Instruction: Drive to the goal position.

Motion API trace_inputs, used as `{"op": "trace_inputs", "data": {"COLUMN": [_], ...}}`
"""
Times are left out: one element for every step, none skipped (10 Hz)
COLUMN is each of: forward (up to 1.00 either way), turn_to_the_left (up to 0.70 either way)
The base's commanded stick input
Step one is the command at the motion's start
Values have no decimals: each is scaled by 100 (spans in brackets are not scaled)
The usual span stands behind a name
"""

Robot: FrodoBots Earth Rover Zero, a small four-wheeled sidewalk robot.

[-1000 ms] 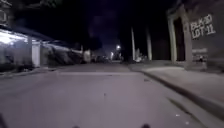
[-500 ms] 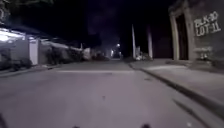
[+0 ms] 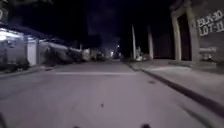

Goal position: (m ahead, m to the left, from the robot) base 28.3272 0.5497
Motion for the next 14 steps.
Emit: {"op": "trace_inputs", "data": {"forward": [50,50,50,50,50,50,50,50,50,50,50,50,50,50], "turn_to_the_left": [0,0,0,0,0,0,0,0,0,0,0,0,0,0]}}
